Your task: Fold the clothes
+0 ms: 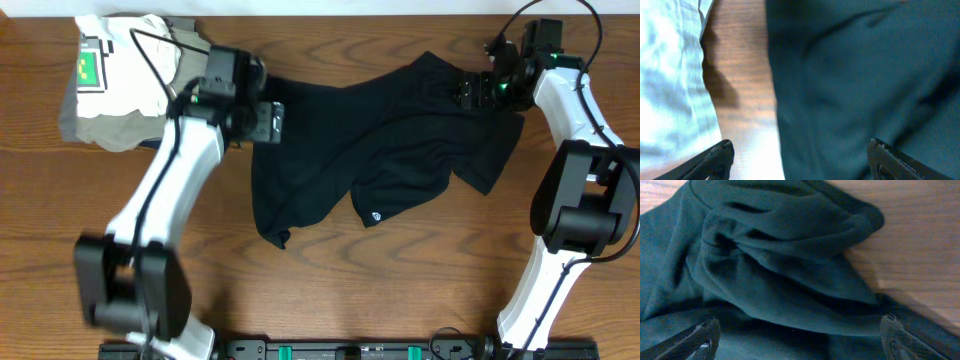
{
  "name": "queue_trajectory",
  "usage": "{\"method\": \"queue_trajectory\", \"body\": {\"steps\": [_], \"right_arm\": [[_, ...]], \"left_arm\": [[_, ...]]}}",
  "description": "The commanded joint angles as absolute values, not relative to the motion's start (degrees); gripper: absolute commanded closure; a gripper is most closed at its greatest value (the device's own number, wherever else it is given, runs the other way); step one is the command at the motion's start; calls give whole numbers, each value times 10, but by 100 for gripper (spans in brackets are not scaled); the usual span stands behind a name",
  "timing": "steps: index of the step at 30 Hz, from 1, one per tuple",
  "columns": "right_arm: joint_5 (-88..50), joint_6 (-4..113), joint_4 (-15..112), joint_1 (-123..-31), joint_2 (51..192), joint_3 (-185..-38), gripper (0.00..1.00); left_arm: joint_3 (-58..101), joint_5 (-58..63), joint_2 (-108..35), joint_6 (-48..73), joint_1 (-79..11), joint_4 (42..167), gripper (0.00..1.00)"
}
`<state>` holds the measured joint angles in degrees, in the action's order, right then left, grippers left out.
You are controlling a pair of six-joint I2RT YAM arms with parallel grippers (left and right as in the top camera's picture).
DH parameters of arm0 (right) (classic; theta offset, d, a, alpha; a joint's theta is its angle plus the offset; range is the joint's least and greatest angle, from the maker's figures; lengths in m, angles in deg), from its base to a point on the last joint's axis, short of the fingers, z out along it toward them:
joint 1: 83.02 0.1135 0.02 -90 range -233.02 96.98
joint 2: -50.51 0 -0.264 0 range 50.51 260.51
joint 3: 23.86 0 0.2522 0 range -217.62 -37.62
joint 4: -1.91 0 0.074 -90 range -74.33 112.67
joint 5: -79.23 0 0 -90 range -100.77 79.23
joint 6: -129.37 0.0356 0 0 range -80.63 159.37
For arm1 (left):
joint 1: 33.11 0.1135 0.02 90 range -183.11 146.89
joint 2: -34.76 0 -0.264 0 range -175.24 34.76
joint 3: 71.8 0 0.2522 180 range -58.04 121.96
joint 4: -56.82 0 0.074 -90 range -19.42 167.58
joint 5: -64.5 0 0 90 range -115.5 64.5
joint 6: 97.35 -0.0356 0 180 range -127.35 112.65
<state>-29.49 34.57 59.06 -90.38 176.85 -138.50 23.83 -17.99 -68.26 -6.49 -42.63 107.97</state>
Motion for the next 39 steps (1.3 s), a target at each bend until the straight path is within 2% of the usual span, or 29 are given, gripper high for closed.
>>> {"method": "queue_trajectory", "body": {"steps": [1,6,12,13,15,17,28,34,39], "right_arm": [[-307,330,598,-891,1747,-1391,2],[-307,330,603,-881,1747,-1391,3],[-307,331,602,-874,1747,-1391,4],[-307,330,601,-873,1747,-1391,4],[-307,331,600,-873,1747,-1391,5],[-307,331,601,-873,1747,-1391,5],[-307,331,604,-873,1747,-1391,5],[-307,331,605,-873,1747,-1391,5],[-307,331,606,-872,1747,-1391,5]], "left_arm": [[309,-154,-768,-105,-404,1078,14],[376,-154,-852,-127,-401,1076,14],[383,-154,-889,-119,-401,1083,16],[382,-154,-893,-114,-401,1086,22],[382,-153,-896,-103,-403,1091,43],[381,-149,-896,-101,-406,1094,52],[368,-145,-897,-73,-417,1108,54],[365,-145,-897,-70,-417,1108,71],[361,-145,-897,-61,-417,1106,73]]}}
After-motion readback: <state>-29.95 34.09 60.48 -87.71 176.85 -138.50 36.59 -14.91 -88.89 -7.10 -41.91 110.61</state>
